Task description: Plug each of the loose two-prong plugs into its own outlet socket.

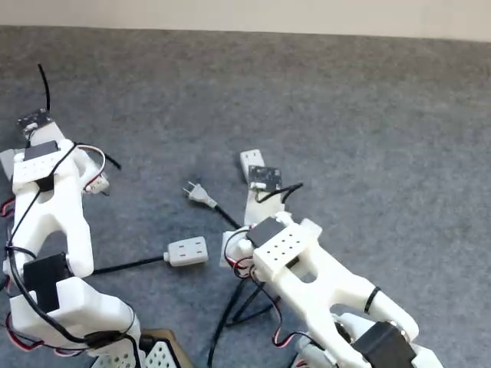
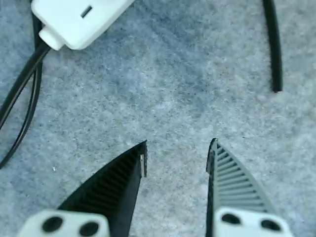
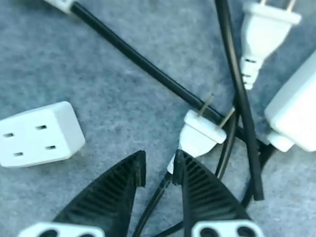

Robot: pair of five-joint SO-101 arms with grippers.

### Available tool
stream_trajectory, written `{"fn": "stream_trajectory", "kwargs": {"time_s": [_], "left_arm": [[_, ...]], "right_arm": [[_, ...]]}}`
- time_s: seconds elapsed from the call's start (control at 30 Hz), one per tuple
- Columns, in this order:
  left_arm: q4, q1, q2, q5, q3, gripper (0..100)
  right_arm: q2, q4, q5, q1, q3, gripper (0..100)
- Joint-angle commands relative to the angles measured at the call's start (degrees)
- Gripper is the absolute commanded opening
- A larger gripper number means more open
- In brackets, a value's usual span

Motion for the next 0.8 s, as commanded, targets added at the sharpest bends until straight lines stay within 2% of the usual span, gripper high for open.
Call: {"fn": "stream_trajectory", "kwargs": {"time_s": [0.0, 0.2, 0.33, 0.53, 0.77], "left_arm": [[-0.6, -0.7, -0.2, 0.4, -2.0, 21], [-0.6, -0.7, -0.2, 0.4, -1.9, 21], [-0.6, -0.5, -0.2, 0.4, -1.9, 21], [-0.6, -0.5, -0.2, 0.4, -1.8, 21], [-0.6, -0.5, -0.2, 0.4, -1.8, 21]], "right_arm": [[-0.4, 2.2, -0.8, 0.0, -0.5, 10.2], [-0.4, 2.5, -0.5, 5.7, 0.0, 10.3], [-0.3, 2.2, -0.4, 3.9, 2.1, 11.1], [0.2, 2.3, -0.9, -1.7, 3.4, 23.0], [0.2, -1.8, -1.0, -1.2, 4.4, 23.1]]}}
